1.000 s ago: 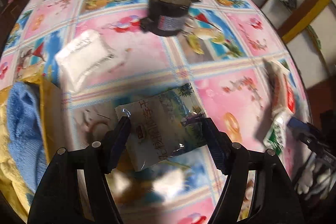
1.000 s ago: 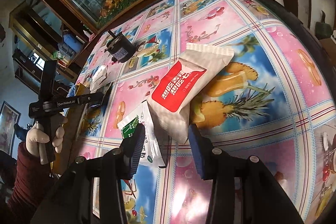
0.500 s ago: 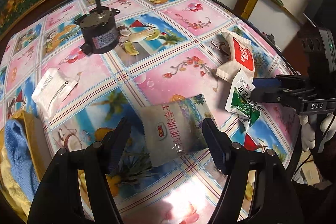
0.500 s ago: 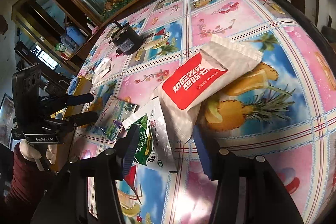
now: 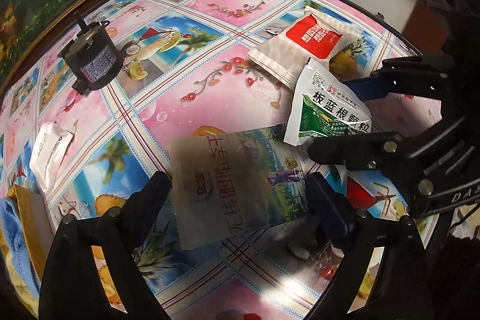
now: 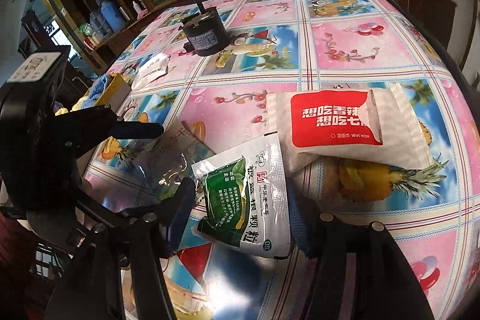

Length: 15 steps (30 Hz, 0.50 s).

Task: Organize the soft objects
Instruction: 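Lift the clear snack packet and green sachet and carry them toward the tray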

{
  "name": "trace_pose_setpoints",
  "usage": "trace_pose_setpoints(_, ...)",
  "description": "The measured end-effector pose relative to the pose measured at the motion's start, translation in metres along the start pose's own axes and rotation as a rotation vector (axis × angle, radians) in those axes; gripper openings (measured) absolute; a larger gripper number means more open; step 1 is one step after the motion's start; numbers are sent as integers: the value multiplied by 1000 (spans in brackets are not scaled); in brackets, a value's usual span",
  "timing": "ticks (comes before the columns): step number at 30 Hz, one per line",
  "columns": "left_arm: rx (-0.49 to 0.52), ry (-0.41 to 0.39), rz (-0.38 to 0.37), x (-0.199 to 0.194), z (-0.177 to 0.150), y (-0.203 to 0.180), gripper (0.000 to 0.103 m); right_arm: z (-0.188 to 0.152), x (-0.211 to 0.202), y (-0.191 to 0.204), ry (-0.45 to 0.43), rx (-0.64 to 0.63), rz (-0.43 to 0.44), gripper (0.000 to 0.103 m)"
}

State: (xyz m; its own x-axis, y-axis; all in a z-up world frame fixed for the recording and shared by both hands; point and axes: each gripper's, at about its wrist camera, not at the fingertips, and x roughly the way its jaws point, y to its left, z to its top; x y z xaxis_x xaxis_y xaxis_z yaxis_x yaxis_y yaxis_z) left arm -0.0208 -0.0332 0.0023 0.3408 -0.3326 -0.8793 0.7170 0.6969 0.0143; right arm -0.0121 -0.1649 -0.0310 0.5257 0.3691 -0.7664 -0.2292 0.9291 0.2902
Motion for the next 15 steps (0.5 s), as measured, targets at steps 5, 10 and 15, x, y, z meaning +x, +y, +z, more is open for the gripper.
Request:
trace_pose_setpoints(5,-52,-26,17,5,4,-10,102,-1,0,1,-14,-13,-7,59)
trace_pose_setpoints(10,-105,-47,48,0,4,-17,85,-3,-2,-5,-22,7,29,42)
trace_pose_setpoints(15,-152,-74,22,-15,-6,-24,66,-8,-8,-12,-35,48,74,34)
